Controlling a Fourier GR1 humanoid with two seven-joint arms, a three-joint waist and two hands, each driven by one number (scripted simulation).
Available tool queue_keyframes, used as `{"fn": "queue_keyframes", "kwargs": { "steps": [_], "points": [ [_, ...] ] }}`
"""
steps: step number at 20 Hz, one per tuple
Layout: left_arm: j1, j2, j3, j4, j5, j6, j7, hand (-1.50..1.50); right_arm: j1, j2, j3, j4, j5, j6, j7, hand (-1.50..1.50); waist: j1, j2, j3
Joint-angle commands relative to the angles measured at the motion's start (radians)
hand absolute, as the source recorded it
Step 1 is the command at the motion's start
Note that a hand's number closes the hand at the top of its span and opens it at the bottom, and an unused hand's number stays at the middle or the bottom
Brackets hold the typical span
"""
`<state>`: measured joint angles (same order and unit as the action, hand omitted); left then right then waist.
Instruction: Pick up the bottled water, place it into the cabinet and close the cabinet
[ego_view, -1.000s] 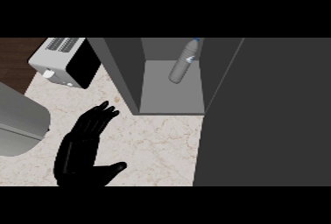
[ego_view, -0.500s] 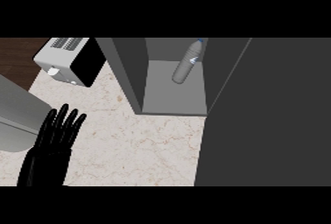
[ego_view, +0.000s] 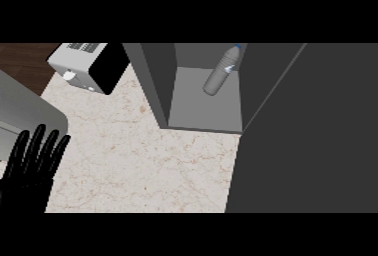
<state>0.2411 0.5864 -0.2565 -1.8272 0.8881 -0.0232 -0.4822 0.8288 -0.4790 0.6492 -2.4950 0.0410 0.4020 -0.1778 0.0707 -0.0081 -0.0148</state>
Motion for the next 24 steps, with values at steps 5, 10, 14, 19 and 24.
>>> {"fn": "queue_keyframes", "kwargs": {
  "steps": [5, 10, 14, 19, 24],
  "points": [
    [0.038, 0.07, 0.061, -0.032, 0.057, -0.093, 0.012, -1.5, -0.099, 0.046, 0.233, -0.085, 0.013, 0.034, 0.125, 1.5, 0.054, 0.019, 0.0],
    [0.058, 0.096, 0.086, -0.032, 0.068, -0.14, 0.004, -1.5, -0.164, 0.051, 0.212, -0.054, 0.006, 0.026, 0.169, 1.5, 0.084, 0.025, -0.002],
    [0.062, 0.12, 0.099, -0.021, 0.082, -0.185, 0.009, -1.5, -0.209, 0.053, 0.19, -0.038, -0.032, 0.028, 0.2, 1.5, 0.115, 0.039, -0.004],
    [0.058, 0.136, 0.107, -0.018, 0.082, -0.201, 0.016, -1.5, -0.279, 0.041, 0.155, -0.015, -0.03, 0.043, 0.221, 1.5, 0.146, 0.048, -0.008],
    [0.046, 0.158, 0.109, -0.019, 0.087, -0.222, 0.035, -1.5, -0.389, -0.044, 0.089, -0.031, 0.001, 0.114, 0.241, -1.5, 0.185, 0.046, -0.014]
  ]
}}
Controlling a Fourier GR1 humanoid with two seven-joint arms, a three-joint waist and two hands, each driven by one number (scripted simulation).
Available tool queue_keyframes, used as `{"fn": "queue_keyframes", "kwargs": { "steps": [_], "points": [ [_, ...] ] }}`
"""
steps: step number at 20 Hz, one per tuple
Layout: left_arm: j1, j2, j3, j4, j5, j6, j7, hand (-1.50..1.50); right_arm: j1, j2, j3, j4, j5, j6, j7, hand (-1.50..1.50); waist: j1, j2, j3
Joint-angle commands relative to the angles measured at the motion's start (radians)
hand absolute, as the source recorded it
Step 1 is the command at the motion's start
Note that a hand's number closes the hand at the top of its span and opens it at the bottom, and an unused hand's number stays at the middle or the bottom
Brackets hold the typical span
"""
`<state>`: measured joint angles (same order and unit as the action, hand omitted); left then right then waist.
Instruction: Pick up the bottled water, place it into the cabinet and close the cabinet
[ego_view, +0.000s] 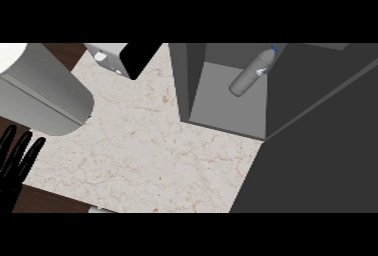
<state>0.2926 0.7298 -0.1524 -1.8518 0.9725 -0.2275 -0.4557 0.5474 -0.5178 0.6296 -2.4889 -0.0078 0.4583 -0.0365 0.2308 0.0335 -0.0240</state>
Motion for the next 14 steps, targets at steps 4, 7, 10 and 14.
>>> {"fn": "queue_keyframes", "kwargs": {
  "steps": [4, 7, 10, 14],
  "points": [
    [-0.016, 0.012, 0.017, 0.018, 0.013, -0.019, 0.006, -1.5, -0.155, 0.011, 0.111, -0.035, 0.026, 0.052, 0.113, 1.5, 0.008, 0.001, -0.005],
    [-0.011, 0.022, 0.025, 0.021, 0.018, -0.026, 0.009, -1.5, -0.175, 0.01, 0.102, -0.024, 0.025, 0.049, 0.134, 1.5, 0.007, -0.003, -0.006],
    [-0.012, 0.031, 0.038, 0.024, 0.027, -0.033, 0.012, -1.5, -0.208, -0.004, 0.091, -0.019, 0.022, 0.063, 0.154, 1.5, 0.011, -0.003, -0.006],
    [-0.005, 0.037, 0.036, 0.029, 0.027, -0.044, 0.017, -1.5, -0.224, 0.004, 0.078, -0.02, 0.004, 0.058, 0.152, 1.5, 0.005, -0.003, -0.007]
  ]
}}
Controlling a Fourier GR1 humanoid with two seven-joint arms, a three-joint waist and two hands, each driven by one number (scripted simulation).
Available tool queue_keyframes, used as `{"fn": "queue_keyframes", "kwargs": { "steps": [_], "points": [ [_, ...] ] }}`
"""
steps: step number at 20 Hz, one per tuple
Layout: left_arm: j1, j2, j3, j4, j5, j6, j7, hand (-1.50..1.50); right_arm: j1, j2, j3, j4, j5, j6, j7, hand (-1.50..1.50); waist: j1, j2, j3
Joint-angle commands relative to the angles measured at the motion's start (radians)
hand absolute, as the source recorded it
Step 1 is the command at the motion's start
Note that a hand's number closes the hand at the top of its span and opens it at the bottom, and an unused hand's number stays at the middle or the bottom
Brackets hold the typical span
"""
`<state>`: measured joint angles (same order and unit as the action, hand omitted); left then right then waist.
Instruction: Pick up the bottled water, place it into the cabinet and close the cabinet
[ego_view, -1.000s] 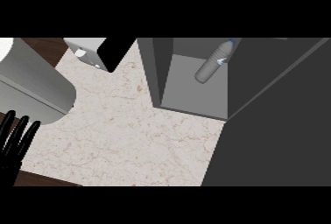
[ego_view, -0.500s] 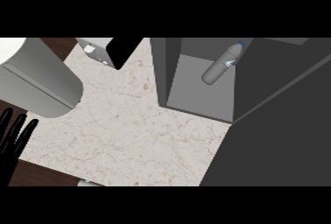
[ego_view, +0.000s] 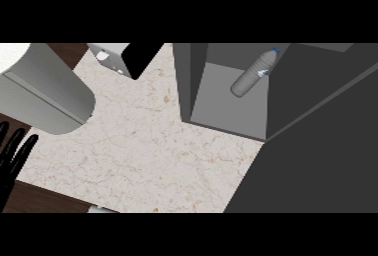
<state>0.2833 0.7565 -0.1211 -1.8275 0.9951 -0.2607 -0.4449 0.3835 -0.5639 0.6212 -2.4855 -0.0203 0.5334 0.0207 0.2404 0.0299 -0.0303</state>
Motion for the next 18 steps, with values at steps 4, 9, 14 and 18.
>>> {"fn": "queue_keyframes", "kwargs": {
  "steps": [4, 9, 14, 18],
  "points": [
    [0.0, 0.013, 0.015, 0.004, 0.009, -0.017, 0.003, -1.5, -0.062, 0.069, 0.071, -0.003, -0.009, -0.03, 0.089, 1.5, 0.002, 0.011, 0.0],
    [-0.01, 0.016, 0.026, 0.013, 0.018, -0.023, 0.003, -1.5, -0.031, 0.086, 0.103, 0.024, -0.065, -0.02, 0.078, 1.5, 0.009, 0.031, 0.002],
    [-0.035, 0.014, 0.028, 0.003, 0.022, -0.035, -0.002, -1.5, -0.018, 0.084, 0.112, 0.04, -0.124, 0.009, 0.065, 1.5, 0.036, 0.053, 0.004],
    [-0.029, 0.018, 0.032, 0.007, 0.026, -0.046, -0.001, -1.5, -0.02, 0.114, 0.071, 0.059, -0.139, -0.023, 0.07, 1.5, 0.05, 0.054, 0.006]
  ]
}}
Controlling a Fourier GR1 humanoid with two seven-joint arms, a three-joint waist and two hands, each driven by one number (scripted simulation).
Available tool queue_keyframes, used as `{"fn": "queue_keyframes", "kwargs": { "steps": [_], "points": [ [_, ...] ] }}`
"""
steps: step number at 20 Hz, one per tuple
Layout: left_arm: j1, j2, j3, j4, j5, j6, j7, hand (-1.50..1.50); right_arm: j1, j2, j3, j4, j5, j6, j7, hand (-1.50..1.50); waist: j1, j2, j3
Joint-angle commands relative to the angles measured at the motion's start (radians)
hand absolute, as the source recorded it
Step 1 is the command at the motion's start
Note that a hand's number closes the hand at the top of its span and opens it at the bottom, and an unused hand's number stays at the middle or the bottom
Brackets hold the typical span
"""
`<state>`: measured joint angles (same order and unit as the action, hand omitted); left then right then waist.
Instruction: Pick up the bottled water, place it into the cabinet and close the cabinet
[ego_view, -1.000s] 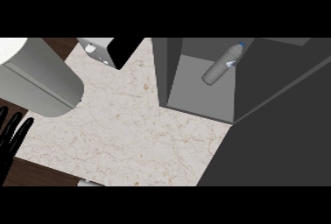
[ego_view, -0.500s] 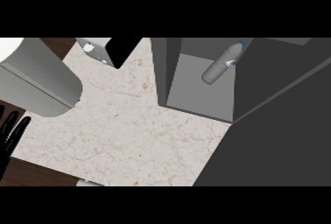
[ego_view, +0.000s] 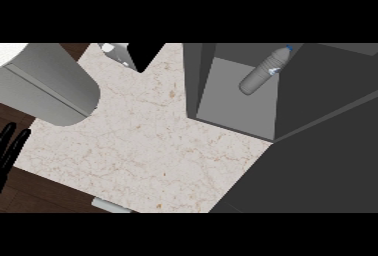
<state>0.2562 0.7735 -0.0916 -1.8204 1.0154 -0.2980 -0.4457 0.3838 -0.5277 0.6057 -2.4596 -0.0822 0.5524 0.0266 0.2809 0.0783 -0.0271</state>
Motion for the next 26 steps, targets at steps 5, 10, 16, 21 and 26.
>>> {"fn": "queue_keyframes", "kwargs": {
  "steps": [5, 10, 16, 21, 26],
  "points": [
    [-0.01, 0.011, 0.011, 0.021, 0.008, -0.02, 0.006, -1.5, -0.058, 0.107, 0.014, 0.041, -0.053, -0.078, 0.089, 1.5, -0.007, 0.005, 0.003],
    [-0.016, 0.012, 0.016, 0.025, 0.013, -0.02, 0.008, -1.5, -0.15, 0.098, -0.033, 0.073, -0.007, -0.071, 0.161, 1.5, 0.002, -0.005, 0.002],
    [-0.016, 0.011, 0.005, 0.043, 0.013, -0.044, 0.012, -1.5, -0.281, 0.152, -0.071, 0.175, -0.017, -0.107, 0.268, 1.5, 0.007, -0.004, 0.001],
    [-0.022, 0.007, 0.011, 0.055, 0.024, -0.038, 0.016, -1.5, -0.414, 0.216, -0.11, 0.302, -0.052, -0.135, 0.351, 1.5, 0.002, -0.008, 0.006],
    [-0.035, 0.007, 0.014, 0.053, 0.026, -0.042, 0.017, -1.5, -0.58, 0.313, -0.148, 0.461, -0.084, -0.172, 0.412, 1.5, -0.003, -0.016, 0.013]
  ]
}}
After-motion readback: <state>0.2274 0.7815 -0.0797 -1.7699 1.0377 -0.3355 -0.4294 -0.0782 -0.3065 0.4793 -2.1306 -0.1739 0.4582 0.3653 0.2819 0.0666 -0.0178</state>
